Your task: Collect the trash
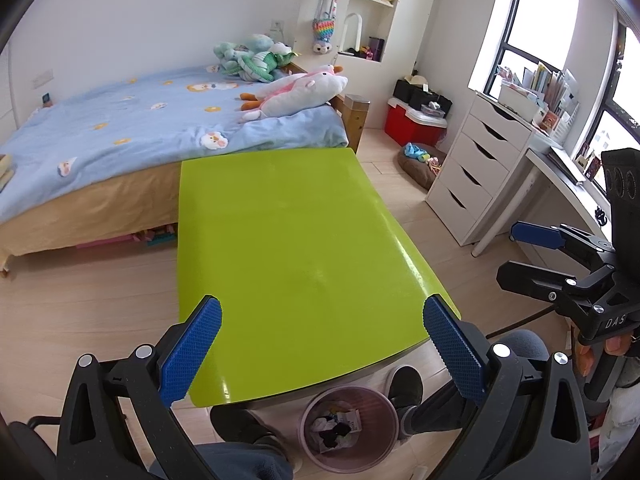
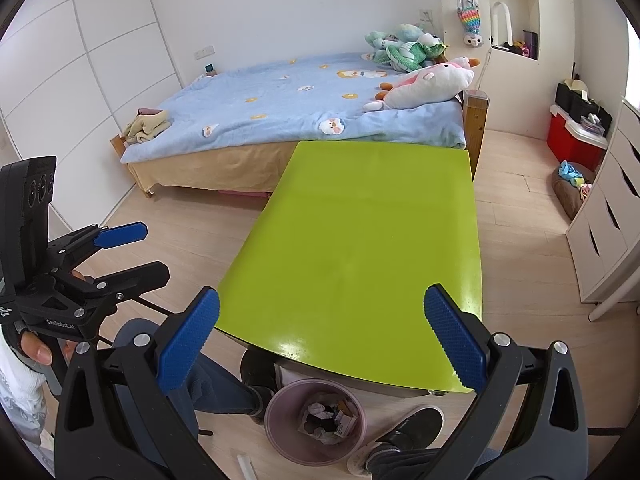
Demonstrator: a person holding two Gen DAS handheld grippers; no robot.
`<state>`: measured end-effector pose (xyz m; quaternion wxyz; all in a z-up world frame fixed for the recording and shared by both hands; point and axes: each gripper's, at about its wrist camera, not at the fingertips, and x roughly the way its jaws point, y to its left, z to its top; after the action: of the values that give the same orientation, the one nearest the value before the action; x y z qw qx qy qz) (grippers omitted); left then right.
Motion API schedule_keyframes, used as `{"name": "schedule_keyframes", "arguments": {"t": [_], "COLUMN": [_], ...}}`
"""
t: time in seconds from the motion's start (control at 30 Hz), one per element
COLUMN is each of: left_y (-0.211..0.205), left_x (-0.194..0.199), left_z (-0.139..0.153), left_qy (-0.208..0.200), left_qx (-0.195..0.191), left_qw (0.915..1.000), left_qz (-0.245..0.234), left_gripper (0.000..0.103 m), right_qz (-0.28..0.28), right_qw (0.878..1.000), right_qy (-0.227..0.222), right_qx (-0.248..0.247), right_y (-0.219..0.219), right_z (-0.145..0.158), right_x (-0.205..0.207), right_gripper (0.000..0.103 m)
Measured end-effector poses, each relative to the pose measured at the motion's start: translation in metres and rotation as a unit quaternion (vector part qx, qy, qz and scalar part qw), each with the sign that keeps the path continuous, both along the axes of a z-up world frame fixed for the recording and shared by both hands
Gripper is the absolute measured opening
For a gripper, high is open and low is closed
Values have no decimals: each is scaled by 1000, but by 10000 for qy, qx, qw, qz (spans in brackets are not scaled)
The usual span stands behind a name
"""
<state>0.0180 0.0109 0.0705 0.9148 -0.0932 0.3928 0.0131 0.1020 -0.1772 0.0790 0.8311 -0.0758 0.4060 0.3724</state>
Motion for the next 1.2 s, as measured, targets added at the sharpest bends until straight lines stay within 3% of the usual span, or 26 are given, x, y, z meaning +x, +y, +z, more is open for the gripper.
{"name": "schedule_keyframes", "arguments": {"t": [1.2], "left_y": [6], "left_x": [2], "left_z": [-2], "left_qy": [74], "left_qx": [22], "left_qw": [10000], "left_qz": [2], "left_gripper": [97], "right_qz": [43], "right_qw": [10000], "right_qy": [-3], "right_qx": [-2], "right_y": [1], "right_z": [3], "right_x": [1], "right_gripper": [100]}}
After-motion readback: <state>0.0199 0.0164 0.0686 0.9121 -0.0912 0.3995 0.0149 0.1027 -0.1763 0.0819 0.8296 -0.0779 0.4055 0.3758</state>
